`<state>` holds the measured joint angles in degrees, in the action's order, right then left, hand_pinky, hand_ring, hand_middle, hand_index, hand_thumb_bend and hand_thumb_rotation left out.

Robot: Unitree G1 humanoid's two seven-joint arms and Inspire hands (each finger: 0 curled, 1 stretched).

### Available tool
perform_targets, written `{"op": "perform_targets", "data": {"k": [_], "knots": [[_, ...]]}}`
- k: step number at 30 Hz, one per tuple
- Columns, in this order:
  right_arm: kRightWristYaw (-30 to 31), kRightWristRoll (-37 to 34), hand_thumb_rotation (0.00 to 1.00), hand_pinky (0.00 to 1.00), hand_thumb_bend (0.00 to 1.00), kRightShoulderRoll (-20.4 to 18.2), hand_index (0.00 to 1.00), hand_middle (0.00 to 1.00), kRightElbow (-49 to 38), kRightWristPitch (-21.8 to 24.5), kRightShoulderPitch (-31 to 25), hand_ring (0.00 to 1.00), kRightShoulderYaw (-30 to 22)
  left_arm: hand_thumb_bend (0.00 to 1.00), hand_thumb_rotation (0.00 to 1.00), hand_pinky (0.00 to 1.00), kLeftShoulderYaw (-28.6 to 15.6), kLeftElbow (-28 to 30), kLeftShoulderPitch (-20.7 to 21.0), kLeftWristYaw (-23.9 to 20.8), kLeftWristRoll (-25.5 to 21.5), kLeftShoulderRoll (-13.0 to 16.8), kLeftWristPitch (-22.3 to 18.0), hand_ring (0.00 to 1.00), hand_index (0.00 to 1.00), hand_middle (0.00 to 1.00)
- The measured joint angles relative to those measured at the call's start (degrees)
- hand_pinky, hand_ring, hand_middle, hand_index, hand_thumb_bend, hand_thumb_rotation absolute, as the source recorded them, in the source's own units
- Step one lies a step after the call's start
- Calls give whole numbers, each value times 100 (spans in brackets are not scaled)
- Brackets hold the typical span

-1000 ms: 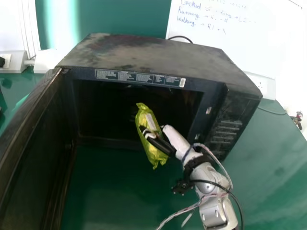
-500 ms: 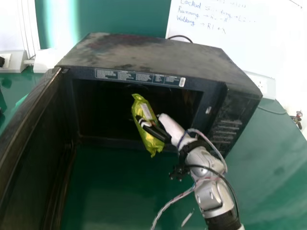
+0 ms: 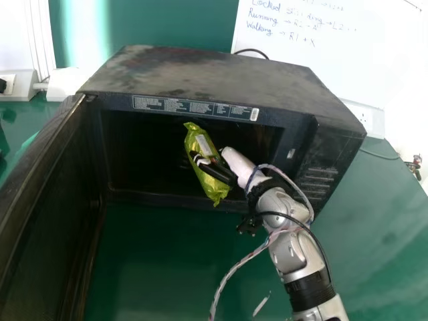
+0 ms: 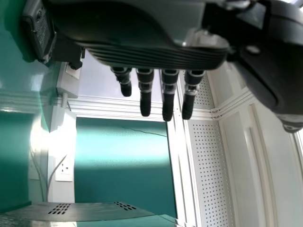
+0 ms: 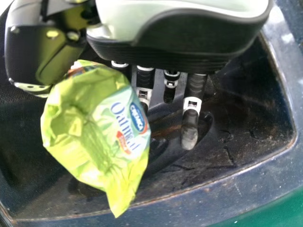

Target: Put biscuit inside oven

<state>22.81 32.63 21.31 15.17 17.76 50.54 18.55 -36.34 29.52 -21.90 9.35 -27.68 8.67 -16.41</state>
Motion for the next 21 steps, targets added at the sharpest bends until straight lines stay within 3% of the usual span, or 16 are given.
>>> {"op": "perform_targets", "data": {"k": [8,14,21], "knots": [[-3,94,0,27,53,7,43,50,324,-125,210,33,28,100,100,98,0,29,-42,8,-10,-1,0,91,89,90],[-62,196,0,21,53,5,44,49,520,-192,249,28,94,100,100,98,1,132,-67,6,-10,-9,0,91,89,91],[-94,219,0,30,53,2,46,48,730,-347,385,39,119,100,100,99,31,186,-120,-14,-5,-46,0,91,89,91]]}}
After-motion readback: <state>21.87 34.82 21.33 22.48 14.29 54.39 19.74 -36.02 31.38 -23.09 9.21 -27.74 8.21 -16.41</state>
